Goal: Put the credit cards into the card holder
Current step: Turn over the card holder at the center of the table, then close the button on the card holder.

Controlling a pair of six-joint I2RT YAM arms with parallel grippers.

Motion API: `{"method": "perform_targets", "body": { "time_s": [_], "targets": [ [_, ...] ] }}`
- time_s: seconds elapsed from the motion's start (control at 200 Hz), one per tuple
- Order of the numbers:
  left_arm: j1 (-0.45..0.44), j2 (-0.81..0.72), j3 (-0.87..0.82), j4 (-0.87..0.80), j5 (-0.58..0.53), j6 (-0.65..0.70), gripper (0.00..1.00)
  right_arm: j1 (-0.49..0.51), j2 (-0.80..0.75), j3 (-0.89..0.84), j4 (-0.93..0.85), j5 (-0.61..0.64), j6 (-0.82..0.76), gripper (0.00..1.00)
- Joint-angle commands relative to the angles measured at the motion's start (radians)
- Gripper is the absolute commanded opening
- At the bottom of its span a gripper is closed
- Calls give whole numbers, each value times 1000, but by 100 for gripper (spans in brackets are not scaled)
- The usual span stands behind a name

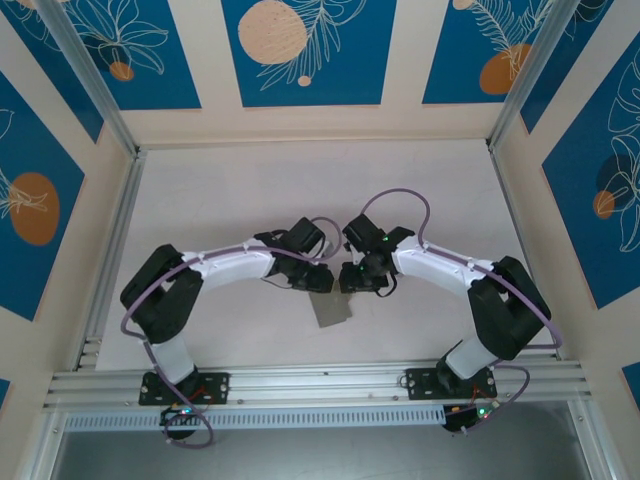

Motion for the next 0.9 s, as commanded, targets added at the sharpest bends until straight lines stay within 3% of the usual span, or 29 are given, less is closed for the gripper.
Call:
{"method": "perform_targets", "body": {
  "time_s": [0.0,0.225,0.4,0.535,0.61,0.735,0.895],
  "targets": [
    [-15,19,-42,27,10,-20,23,-5,9,-14,16,-62,-17,34],
    [-24,33,-83,43,-16,-25,23,3,40,-4,-7,-30,-25,29],
    [-25,36,-101,56,-18,-30,23,10,59,3,-9,-26,-23,17],
    [-25,42,-103,61,-17,-30,23,22,42,7,-14,-37,-19,13],
    [-26,49,-104,66,-15,-31,23,24,27,7,-11,-55,-19,15],
    [-29,53,-106,74,-12,-34,23,20,11,7,-14,-75,-16,29],
    [-29,56,-108,77,-10,-37,23,16,13,17,-21,-73,-17,26]
  ]
}}
